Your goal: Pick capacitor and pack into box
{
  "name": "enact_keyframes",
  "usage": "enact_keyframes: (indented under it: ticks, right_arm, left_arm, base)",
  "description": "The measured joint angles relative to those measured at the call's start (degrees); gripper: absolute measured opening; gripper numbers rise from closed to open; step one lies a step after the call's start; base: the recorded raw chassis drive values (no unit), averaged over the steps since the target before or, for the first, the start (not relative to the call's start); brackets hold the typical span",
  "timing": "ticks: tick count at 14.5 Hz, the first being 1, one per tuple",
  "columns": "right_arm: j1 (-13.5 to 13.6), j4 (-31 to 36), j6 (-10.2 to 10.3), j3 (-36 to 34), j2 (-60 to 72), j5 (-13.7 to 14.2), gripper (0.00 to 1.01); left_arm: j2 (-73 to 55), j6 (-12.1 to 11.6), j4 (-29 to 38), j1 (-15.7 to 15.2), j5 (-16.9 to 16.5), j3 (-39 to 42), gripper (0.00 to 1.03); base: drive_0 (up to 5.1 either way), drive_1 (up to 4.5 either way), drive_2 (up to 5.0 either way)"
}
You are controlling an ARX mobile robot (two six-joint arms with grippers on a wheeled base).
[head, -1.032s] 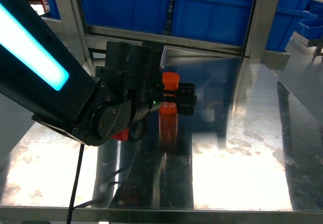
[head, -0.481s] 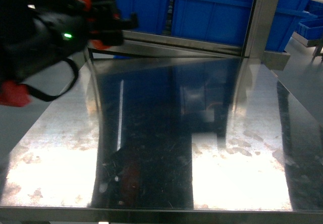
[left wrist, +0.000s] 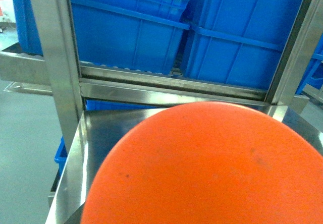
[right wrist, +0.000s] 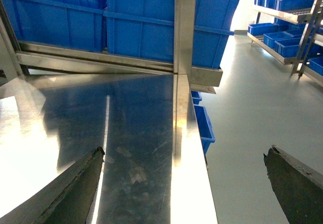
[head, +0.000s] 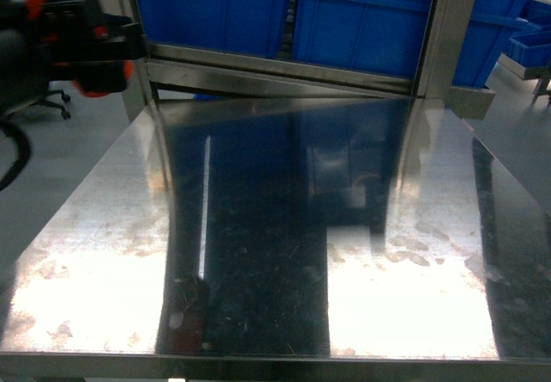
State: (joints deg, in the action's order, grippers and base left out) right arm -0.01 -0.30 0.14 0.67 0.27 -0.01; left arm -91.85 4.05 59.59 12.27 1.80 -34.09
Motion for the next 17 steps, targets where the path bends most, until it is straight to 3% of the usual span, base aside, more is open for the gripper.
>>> enact_keyframes:
  ticks: [6,9,10,11,12,13,15,17]
  right_arm:
    - [0.0,0.0,0.0,0.0,0.0,0.0,0.98]
    - [0.0,0.0,0.0,0.0,0.0,0.0,0.98]
    - [0.0,0.0,0.0,0.0,0.0,0.0,0.98]
    - [0.0,0.1,0.0,0.0,0.0,0.0,0.98]
    - [0.0,0.0,0.0,0.0,0.0,0.0,0.98]
    - [0.0,0.0,0.0,0.0,0.0,0.0,0.98]
    - [0.0,0.0,0.0,0.0,0.0,0.0,0.98]
    - [0.0,0.0,0.0,0.0,0.0,0.0,0.98]
  left_arm:
    - [10.9,0.5,-3.3,-3.3,-2.2,5.8,0.43]
    - [26.9,3.1,-11.8,-8.6,-7.5,11.5,0.43]
    - [29.3,3.3,-12.1,-8.8,-7.8,12.5,0.43]
    - [31.3,1.5,-19.1,-7.5,-2.7,11.5,0.43]
    - [33.6,-1.1,-21.6,-7.5,1.1,14.0,0.43]
    - [35.5,-2.0,-21.5,-8.2,1.7,16.9,0.43]
    - [39.9,-3.0,-21.4,-12.1,-1.4,20.8,0.43]
    - [43.7,-3.0,-22.2,-12.3,-1.7,23.8,0.43]
  base:
    - [0.0,0.00,0.0]
    - [0.0,0.00,0.0]
    - [0.0,0.00,0.0]
    - [0.0,0.00,0.0]
    - [0.0,0.00,0.0]
    - [0.0,0.00,0.0]
    - [0.0,0.00,0.0]
    - [0.0,0.00,0.0]
